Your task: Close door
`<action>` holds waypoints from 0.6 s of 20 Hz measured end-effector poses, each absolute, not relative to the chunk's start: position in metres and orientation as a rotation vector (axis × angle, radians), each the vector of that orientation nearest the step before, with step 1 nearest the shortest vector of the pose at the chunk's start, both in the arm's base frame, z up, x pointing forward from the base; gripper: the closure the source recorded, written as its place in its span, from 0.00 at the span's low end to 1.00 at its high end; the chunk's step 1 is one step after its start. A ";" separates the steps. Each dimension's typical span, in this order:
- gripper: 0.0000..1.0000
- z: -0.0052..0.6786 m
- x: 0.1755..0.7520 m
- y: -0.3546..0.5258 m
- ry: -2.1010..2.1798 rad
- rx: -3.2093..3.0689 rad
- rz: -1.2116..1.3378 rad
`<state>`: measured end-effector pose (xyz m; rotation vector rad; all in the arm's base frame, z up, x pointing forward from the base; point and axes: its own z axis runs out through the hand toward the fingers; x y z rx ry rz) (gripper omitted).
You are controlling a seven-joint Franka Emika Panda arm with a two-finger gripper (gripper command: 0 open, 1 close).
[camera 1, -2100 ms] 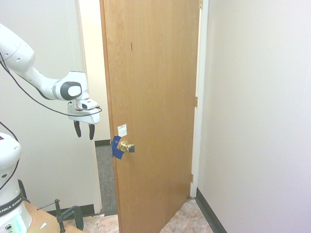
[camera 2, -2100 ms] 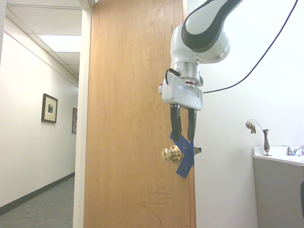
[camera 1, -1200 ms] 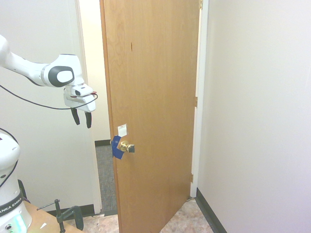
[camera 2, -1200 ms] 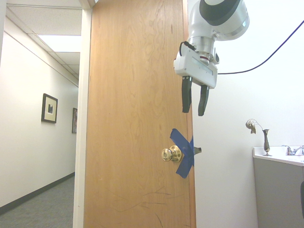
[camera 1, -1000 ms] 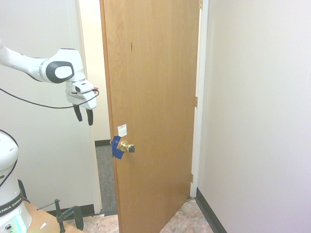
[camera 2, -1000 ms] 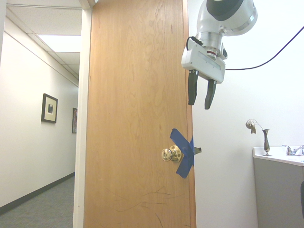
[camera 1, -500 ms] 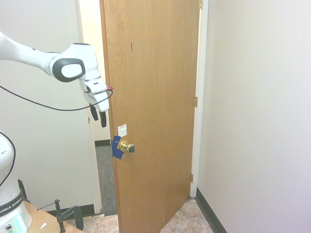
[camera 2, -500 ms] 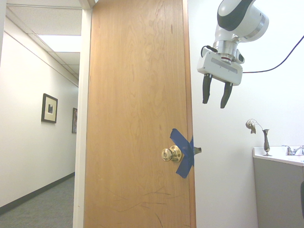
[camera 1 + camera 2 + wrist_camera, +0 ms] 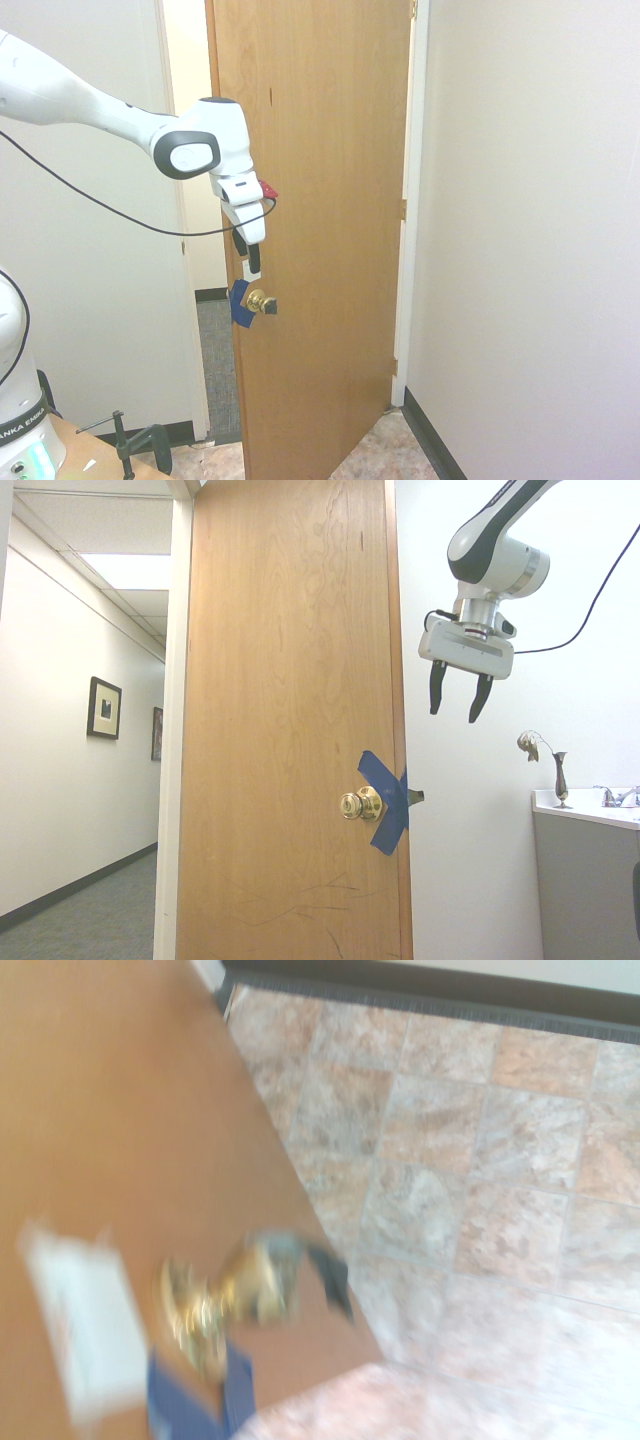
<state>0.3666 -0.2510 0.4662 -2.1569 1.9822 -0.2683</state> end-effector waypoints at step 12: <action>0.00 0.374 0.493 -0.131 1.873 -2.204 -0.222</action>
